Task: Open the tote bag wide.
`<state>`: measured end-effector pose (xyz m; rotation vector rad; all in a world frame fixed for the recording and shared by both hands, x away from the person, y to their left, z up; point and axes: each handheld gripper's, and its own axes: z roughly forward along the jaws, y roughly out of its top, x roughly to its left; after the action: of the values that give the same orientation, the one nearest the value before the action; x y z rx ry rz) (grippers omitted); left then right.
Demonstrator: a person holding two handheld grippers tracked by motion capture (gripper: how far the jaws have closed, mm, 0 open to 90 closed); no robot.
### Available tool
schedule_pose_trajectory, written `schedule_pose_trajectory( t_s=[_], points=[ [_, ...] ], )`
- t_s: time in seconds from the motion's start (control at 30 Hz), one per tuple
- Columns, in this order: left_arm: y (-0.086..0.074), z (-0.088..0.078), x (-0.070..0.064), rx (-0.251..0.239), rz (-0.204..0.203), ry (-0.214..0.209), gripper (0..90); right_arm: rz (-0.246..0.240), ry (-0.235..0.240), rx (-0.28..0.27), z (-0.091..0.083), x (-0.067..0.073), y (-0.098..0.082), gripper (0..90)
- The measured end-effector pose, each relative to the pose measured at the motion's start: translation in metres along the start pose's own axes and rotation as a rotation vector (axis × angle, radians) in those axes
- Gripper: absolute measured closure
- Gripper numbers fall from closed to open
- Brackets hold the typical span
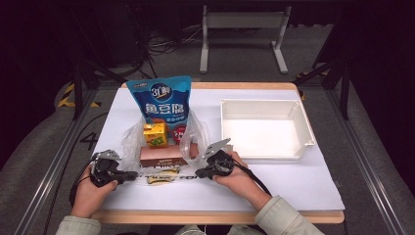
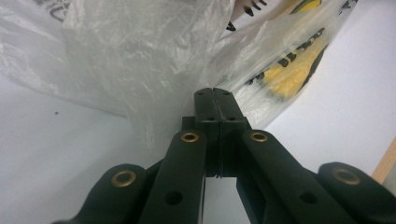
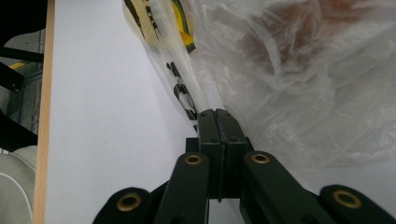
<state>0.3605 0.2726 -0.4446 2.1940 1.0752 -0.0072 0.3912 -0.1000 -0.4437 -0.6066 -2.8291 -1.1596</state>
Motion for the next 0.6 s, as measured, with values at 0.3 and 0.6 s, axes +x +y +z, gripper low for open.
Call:
schedule_pose_trajectory(
  t_s=[0.3, 0.6],
  points=[
    [-0.003, -0.001, -0.001, -0.056, 0.031, 0.026, 88.7, -0.013, 0.014, -0.056, -0.013, 0.007, -0.001, 77.7],
    [-0.002, 0.0, -0.002, -0.053, 0.037, 0.019, 87.9, -0.024, 0.061, -0.166, -0.042, 0.021, 0.009, 64.1]
  ],
)
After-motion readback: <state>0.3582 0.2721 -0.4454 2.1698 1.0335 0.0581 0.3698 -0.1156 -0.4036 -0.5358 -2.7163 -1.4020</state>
